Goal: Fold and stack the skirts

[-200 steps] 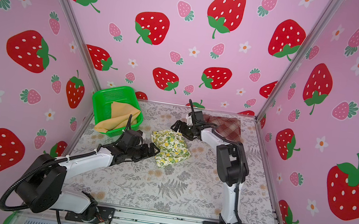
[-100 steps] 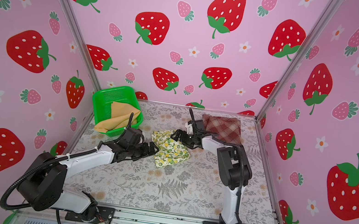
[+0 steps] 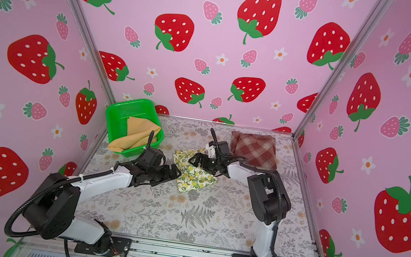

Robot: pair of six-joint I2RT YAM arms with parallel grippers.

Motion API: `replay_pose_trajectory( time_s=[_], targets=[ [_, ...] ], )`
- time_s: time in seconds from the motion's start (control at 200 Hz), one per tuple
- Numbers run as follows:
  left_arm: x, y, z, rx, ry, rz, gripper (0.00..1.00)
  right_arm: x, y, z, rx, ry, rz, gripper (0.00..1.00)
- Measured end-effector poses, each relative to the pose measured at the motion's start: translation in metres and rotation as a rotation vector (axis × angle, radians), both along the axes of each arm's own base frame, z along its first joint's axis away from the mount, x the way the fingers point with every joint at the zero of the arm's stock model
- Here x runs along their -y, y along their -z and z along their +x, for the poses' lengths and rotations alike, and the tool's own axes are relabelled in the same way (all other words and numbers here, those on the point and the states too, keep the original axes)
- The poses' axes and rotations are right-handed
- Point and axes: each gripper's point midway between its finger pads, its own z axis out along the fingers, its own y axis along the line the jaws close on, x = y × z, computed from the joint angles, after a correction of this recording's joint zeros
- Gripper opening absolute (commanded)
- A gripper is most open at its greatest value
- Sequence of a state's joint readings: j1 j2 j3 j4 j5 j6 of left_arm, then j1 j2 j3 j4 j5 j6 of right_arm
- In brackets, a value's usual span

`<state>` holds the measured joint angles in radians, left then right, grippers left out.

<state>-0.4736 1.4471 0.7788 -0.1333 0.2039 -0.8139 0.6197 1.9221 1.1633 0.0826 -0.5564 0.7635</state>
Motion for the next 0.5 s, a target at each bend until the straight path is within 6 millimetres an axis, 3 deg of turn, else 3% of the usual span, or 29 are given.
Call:
replay_pose_trajectory(
  time_s=[0.315, 0.5],
  targets=[
    [-0.004, 0.001, 0.001, 0.001, -0.011, 0.011, 0.99, -0.001, -0.020, -0.032, 0.018, -0.018, 0.054, 1.00],
    [-0.004, 0.001, 0.001, 0.000, -0.012, 0.013, 0.99, -0.009, -0.009, -0.055, -0.005, -0.045, 0.071, 1.00]
  ],
)
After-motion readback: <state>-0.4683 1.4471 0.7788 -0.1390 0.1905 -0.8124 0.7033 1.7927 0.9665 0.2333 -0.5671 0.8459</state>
